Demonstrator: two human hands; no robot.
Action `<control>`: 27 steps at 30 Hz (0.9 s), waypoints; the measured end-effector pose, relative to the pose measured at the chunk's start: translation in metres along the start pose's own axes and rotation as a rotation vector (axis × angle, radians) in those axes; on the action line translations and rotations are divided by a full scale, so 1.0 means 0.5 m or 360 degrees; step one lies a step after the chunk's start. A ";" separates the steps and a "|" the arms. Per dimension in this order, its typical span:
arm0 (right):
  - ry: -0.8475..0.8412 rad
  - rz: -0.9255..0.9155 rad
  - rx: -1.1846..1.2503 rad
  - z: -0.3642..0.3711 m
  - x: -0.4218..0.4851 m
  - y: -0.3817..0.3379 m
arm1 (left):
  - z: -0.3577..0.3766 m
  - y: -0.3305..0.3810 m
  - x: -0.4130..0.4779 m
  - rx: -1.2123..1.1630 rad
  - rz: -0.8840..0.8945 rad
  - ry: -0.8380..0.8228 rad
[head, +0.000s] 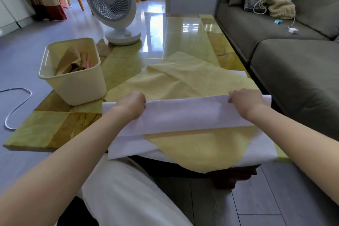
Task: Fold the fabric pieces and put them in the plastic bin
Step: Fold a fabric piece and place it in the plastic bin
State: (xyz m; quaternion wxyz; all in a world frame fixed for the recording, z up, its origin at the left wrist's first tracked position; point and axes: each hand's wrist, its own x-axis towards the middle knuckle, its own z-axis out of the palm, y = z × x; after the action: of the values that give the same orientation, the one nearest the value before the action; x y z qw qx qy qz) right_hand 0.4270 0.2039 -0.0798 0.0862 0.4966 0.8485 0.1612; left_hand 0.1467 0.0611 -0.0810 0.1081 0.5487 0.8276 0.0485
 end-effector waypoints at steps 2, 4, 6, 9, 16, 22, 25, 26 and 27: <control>-0.0060 0.0064 -0.0042 0.010 0.023 -0.009 | 0.008 0.008 0.015 0.0086 -0.0010 0.0081; -0.0079 0.0107 -0.0090 0.021 0.040 -0.017 | 0.019 0.013 0.030 0.0153 -0.0042 0.0118; -0.0087 0.0124 -0.0128 0.029 0.054 -0.022 | 0.027 0.012 0.044 0.0178 -0.0056 0.0120; -0.0126 0.0135 -0.0153 0.034 0.061 -0.030 | 0.039 0.005 0.061 0.0173 -0.0055 0.0100; -0.0127 0.0146 -0.0157 0.037 0.067 -0.043 | 0.059 -0.005 0.079 0.0206 -0.0088 0.0112; 0.0151 -0.0010 0.0182 0.021 0.059 -0.091 | 0.077 0.000 0.080 0.0446 -0.0033 0.0313; 0.0242 -0.0365 0.0738 -0.009 0.027 -0.181 | 0.082 0.003 0.059 0.0162 -0.0011 0.0312; 0.0234 -0.0491 0.0841 -0.020 0.010 -0.215 | 0.083 0.005 0.047 0.0031 -0.0013 0.0289; 0.0218 -0.0593 0.0904 -0.029 -0.008 -0.248 | 0.086 0.005 0.033 -0.0072 -0.0014 0.0281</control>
State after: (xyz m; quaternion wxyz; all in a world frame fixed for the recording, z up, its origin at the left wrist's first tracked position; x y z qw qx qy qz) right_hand 0.3234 0.1415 -0.1109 -0.0846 0.3253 0.9394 -0.0671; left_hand 0.1529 0.0757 -0.1244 0.0474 0.5362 0.8349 0.1149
